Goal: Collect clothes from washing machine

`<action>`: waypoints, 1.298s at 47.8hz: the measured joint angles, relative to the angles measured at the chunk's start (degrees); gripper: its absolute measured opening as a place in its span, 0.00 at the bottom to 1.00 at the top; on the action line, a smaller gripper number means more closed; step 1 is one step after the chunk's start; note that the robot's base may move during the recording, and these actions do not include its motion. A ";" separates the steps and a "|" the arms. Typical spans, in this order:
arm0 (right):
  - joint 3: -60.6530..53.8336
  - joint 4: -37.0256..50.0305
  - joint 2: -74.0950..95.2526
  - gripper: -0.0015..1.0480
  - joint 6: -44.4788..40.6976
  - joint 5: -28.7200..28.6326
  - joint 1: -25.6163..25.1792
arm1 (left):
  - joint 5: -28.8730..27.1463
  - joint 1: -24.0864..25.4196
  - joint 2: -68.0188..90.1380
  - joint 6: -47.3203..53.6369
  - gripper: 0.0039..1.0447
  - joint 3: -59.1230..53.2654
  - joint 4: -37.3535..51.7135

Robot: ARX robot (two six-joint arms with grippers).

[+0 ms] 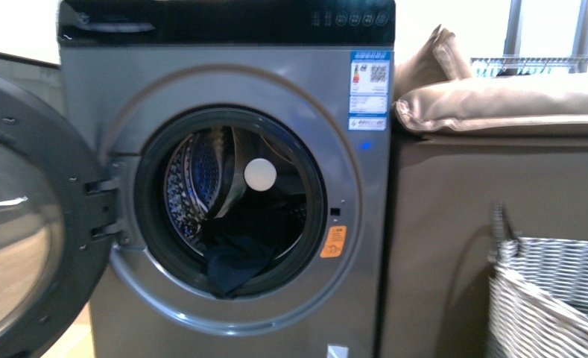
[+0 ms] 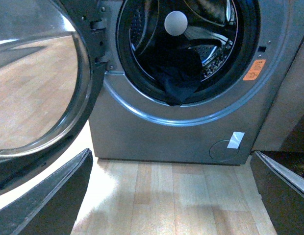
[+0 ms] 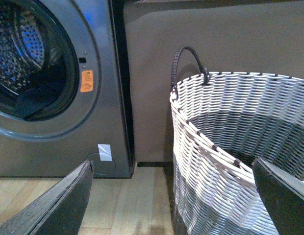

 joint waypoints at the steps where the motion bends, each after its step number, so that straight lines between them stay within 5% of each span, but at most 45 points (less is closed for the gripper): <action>1: 0.00 0.00 0.02 0.93 0.00 0.02 0.00 | -0.02 0.00 -0.02 -0.02 0.94 0.00 0.00; 46: 0.00 0.00 0.00 0.93 0.00 -0.09 0.00 | -0.04 0.00 -0.07 -0.02 0.94 0.00 -0.02; 53: 0.00 0.00 0.00 0.93 -0.02 -0.11 0.00 | 25.81 6.47 10.93 -6.69 0.94 4.70 -7.10; 62: 0.00 0.00 0.00 0.93 0.00 -0.02 0.00 | 23.41 1.07 24.74 -7.85 0.94 10.40 6.38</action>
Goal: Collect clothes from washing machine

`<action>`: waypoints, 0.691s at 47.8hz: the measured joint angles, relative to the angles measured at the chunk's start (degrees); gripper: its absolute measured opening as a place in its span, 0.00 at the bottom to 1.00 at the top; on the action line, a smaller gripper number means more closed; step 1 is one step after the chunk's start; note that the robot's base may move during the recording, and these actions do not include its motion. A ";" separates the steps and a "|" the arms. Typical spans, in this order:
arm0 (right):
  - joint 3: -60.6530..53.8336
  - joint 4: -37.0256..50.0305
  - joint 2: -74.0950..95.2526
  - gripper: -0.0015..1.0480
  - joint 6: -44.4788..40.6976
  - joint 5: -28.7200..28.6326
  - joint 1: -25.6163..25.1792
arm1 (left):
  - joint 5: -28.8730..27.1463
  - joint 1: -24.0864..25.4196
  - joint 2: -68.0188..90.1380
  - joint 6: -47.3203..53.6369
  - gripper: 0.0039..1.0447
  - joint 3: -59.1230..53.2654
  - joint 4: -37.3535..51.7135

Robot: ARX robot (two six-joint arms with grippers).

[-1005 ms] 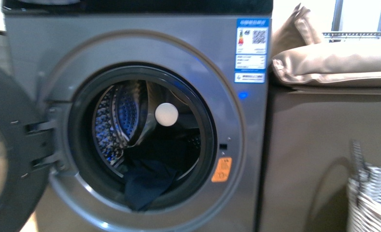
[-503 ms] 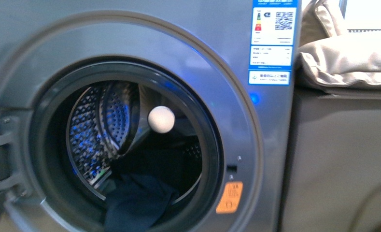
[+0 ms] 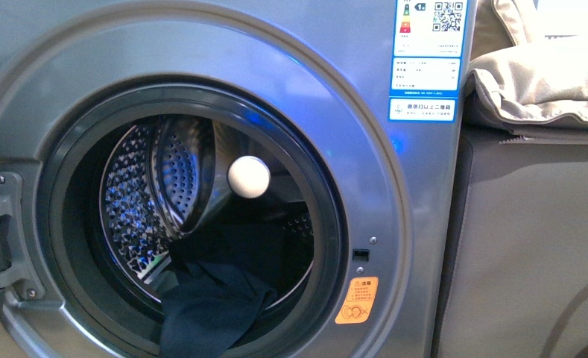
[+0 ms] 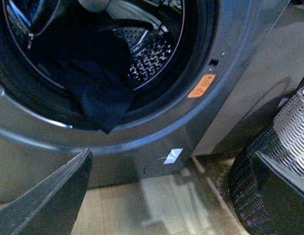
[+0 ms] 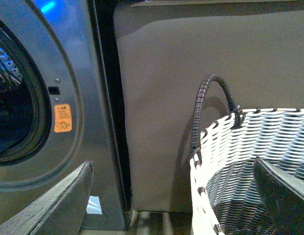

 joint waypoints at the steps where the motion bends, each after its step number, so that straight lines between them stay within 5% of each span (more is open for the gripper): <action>1: 0.00 0.00 0.00 0.93 0.00 0.02 0.00 | -0.61 -0.66 1.84 -0.02 0.94 0.68 1.68; 11: 0.00 0.00 0.00 0.93 0.00 0.02 0.00 | -5.14 -6.69 24.20 0.42 0.94 7.85 17.79; 33: 0.00 0.00 0.00 0.93 0.00 0.02 0.00 | -10.25 -10.80 59.74 4.37 0.94 25.03 29.14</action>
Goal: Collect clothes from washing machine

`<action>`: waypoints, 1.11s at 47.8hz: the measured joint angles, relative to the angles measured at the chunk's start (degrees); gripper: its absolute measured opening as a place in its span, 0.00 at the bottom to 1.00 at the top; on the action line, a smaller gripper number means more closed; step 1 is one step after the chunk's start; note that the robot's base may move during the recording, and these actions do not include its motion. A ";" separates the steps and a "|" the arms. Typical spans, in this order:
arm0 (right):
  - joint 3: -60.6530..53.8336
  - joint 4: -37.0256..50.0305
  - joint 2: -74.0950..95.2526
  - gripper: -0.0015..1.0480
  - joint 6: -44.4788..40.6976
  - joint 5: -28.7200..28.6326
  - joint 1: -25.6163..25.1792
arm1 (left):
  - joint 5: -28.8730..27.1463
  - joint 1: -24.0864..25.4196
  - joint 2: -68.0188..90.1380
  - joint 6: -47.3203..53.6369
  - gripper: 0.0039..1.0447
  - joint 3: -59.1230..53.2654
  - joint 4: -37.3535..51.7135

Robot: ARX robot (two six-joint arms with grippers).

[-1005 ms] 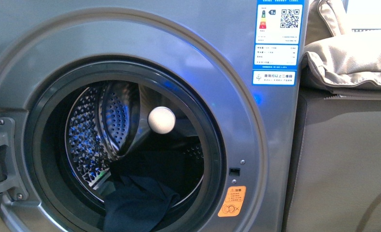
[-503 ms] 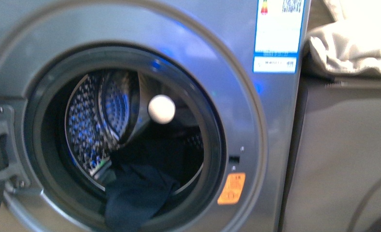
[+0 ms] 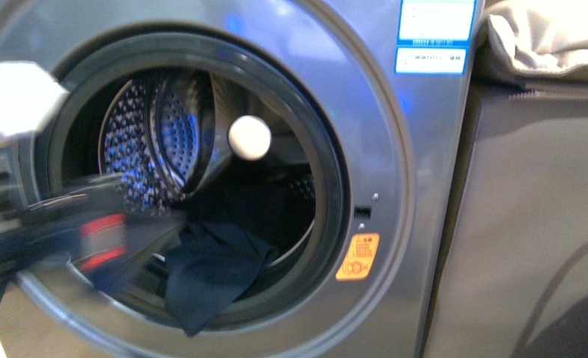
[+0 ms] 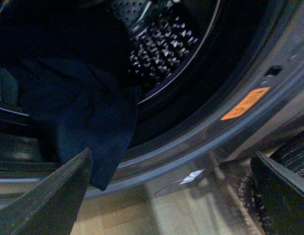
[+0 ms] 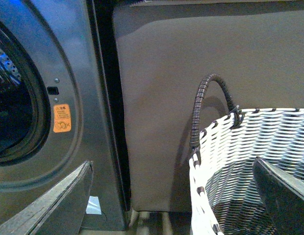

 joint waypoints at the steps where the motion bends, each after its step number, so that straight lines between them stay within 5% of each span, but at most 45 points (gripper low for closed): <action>1: 0.00 0.00 0.00 0.93 0.00 0.00 0.00 | -0.13 -0.04 1.55 0.11 0.94 0.96 0.02; 53: 0.00 0.00 0.00 0.93 0.00 0.00 0.00 | -7.52 0.28 44.92 2.25 0.94 50.38 -17.14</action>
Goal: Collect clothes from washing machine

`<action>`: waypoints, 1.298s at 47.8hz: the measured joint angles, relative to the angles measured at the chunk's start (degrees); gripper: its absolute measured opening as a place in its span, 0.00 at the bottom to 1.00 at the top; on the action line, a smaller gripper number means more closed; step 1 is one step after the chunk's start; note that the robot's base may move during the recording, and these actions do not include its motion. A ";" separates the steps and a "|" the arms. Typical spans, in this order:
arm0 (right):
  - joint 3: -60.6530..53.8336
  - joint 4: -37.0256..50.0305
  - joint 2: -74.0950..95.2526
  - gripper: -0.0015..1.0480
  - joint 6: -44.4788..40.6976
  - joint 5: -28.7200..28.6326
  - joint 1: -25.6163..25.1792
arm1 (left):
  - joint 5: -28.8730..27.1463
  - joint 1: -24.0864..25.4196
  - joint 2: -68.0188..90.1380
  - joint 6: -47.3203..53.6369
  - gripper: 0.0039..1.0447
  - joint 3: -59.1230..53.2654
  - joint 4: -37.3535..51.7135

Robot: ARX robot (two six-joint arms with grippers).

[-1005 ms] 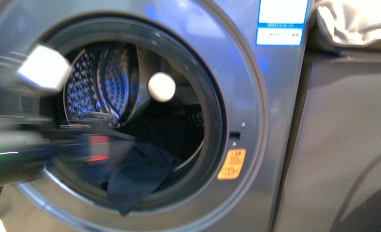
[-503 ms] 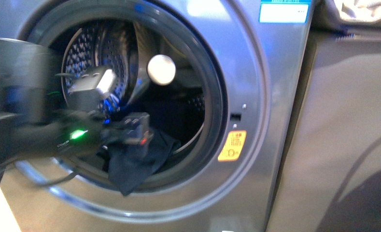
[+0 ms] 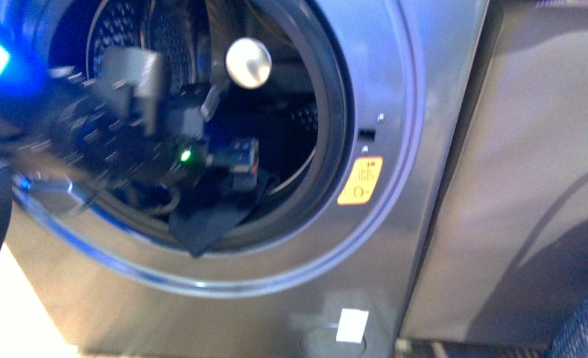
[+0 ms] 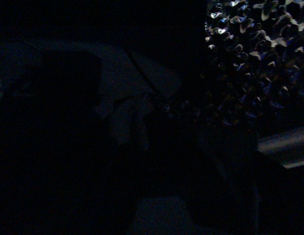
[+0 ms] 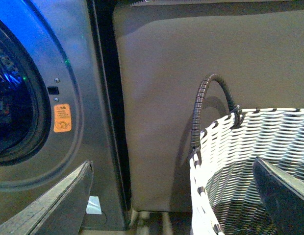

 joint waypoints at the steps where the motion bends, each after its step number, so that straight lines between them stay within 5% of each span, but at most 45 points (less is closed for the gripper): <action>1: 0.00 0.00 0.00 0.93 0.00 0.00 0.00 | -0.26 0.04 0.79 0.00 0.94 1.33 -0.55; 35: 0.00 0.00 0.00 0.93 0.00 0.00 0.00 | -7.74 -1.07 20.17 1.81 0.94 32.02 -14.71; 62: 0.00 0.00 0.00 0.93 0.00 0.00 0.00 | -15.56 -0.15 35.08 2.27 0.94 59.08 -37.13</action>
